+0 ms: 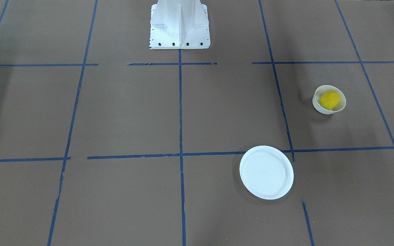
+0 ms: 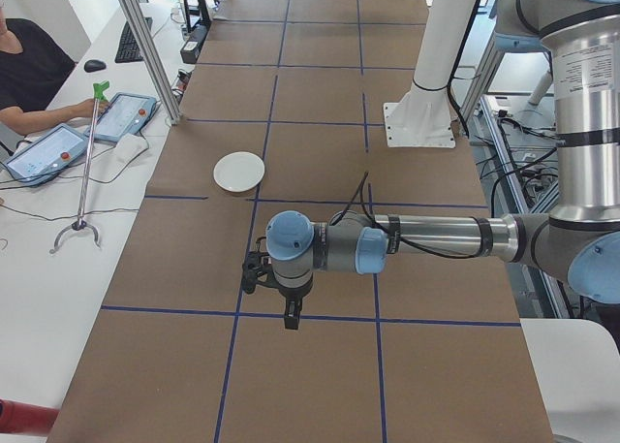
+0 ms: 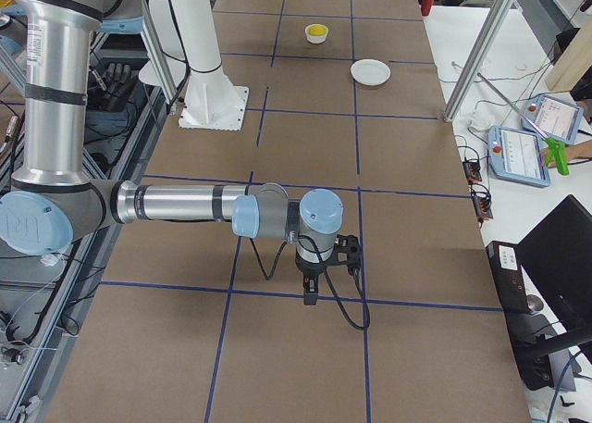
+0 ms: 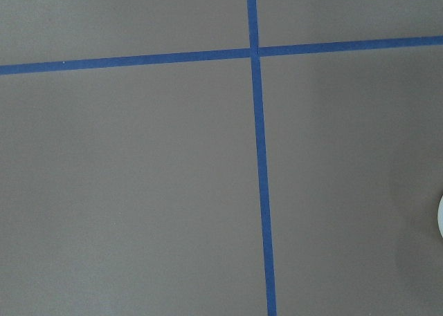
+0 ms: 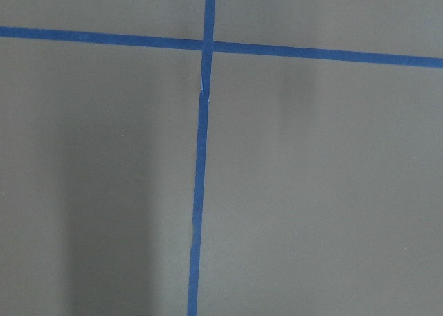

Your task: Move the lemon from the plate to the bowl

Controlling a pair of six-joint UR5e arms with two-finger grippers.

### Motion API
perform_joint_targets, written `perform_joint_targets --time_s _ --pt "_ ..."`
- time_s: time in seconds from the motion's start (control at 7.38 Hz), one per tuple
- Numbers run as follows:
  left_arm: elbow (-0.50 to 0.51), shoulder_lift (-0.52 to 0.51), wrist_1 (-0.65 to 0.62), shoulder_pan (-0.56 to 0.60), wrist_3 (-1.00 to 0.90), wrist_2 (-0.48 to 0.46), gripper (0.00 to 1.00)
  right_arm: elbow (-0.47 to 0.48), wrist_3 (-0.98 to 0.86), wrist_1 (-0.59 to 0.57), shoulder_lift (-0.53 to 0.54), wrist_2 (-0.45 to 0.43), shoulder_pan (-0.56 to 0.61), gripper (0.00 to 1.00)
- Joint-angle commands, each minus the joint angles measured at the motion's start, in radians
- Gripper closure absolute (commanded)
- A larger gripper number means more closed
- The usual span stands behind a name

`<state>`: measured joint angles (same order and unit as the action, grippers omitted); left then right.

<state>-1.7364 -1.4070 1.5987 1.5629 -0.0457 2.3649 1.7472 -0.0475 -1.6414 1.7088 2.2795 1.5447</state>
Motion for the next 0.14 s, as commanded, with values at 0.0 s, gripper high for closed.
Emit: perform_joint_targets --time_s 0.0 --pt "0.000 -0.001 0.001 -0.001 0.001 0.001 0.00 0.000 0.000 0.000 0.000 0.000 0.000 0.00"
